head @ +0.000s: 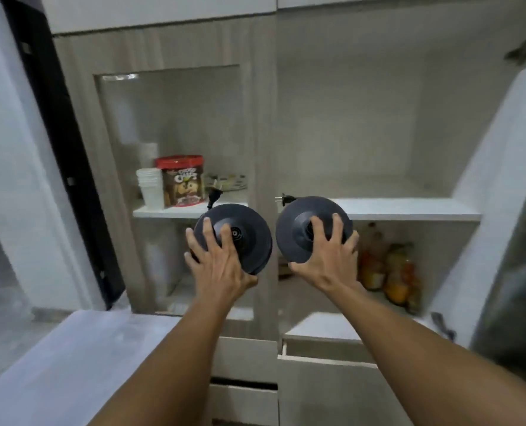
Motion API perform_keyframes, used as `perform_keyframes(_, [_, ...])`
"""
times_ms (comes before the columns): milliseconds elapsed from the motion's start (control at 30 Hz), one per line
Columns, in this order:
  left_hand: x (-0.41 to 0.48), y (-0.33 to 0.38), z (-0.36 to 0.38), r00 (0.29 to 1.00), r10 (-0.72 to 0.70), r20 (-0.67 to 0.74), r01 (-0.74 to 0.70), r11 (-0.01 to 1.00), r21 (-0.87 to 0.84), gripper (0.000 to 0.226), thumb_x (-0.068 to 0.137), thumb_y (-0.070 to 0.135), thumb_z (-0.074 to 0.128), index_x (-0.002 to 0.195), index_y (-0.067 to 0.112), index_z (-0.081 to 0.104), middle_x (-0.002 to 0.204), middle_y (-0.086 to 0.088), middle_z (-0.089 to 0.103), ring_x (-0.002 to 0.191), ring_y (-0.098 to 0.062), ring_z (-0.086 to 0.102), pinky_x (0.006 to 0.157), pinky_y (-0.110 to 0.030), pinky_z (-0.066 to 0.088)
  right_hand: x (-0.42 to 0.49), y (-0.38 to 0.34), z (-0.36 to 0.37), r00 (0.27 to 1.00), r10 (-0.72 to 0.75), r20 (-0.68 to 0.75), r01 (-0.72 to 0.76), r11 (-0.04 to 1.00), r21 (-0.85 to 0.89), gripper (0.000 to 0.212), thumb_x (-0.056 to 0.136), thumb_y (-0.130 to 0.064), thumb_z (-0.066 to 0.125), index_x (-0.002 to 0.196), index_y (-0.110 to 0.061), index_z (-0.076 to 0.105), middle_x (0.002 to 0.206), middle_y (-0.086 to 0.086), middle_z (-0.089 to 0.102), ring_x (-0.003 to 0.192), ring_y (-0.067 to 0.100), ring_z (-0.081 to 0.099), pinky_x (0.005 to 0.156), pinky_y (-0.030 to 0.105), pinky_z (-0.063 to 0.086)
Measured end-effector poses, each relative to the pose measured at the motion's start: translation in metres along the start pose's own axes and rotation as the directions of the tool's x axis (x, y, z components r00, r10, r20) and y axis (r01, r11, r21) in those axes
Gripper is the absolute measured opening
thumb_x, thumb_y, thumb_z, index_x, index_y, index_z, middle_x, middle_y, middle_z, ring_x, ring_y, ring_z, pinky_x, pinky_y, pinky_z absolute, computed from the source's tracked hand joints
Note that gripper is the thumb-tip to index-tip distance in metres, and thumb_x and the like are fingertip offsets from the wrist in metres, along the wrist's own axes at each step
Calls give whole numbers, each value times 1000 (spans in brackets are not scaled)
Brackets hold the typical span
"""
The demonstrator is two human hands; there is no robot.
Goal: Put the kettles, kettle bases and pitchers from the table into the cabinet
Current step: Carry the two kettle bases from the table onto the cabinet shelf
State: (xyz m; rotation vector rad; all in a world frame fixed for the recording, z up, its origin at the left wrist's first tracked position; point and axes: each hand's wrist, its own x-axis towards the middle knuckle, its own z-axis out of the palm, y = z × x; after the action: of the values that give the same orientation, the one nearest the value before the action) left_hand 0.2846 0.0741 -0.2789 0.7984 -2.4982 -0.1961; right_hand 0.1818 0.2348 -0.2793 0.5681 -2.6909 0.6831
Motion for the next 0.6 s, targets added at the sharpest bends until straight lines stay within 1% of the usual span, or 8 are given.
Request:
perform_keyframes(133, [24, 74, 10, 990, 139, 8, -139, 990, -33, 117, 64, 55, 81, 147, 23, 7, 161, -11, -11, 147, -48, -11, 117, -63, 16, 26, 62, -40, 991, 104, -87, -108, 993, -38, 101, 71, -58, 73, 152, -36, 16, 165, 8, -2, 144, 55, 6, 113, 61, 29])
perform_keyframes(233, [52, 122, 25, 982, 188, 27, -186, 981, -49, 117, 67, 58, 79, 149, 22, 4, 162, -10, -14, 147, -48, -14, 118, -62, 15, 55, 103, -57, 980, 153, -130, -160, 986, -47, 100, 73, -57, 72, 152, -35, 16, 165, 9, -3, 144, 55, 7, 113, 62, 30])
perform_keyframes(333, [83, 165, 47, 973, 223, 53, -219, 973, -70, 120, 68, 58, 78, 151, 22, 0, 162, -11, -14, 147, -49, -15, 118, -63, 13, 93, 143, -62, 973, 174, -151, -181, 983, -33, 100, 72, -55, 74, 152, -36, 16, 165, 9, -5, 144, 54, 5, 114, 62, 29])
perform_keyframes(400, [106, 192, 62, 969, 233, 83, -226, 970, -86, 122, 68, 57, 78, 152, 21, -3, 162, -10, -14, 146, -49, -17, 118, -63, 12, 122, 165, -64, 973, 179, -149, -185, 982, -30, 101, 71, -56, 74, 152, -35, 17, 165, 9, -4, 144, 54, 7, 113, 61, 29])
perform_keyframes(500, [145, 228, 82, 963, 207, 173, -189, 975, -117, 125, 65, 54, 82, 152, 21, -2, 162, -9, -15, 146, -48, -17, 117, -64, 14, 166, 192, -65, 976, 199, -91, -205, 977, -62, 103, 71, -57, 74, 153, -35, 15, 165, 10, -6, 144, 53, 9, 114, 59, 28])
perform_keyframes(600, [185, 252, 101, 954, 174, 246, -142, 980, -141, 125, 60, 52, 86, 148, 22, 2, 162, -10, -10, 147, -49, -13, 116, -66, 16, 216, 209, -61, 978, 205, -41, -207, 974, -87, 106, 68, -55, 76, 152, -34, 15, 164, 12, -5, 142, 53, 15, 111, 57, 31])
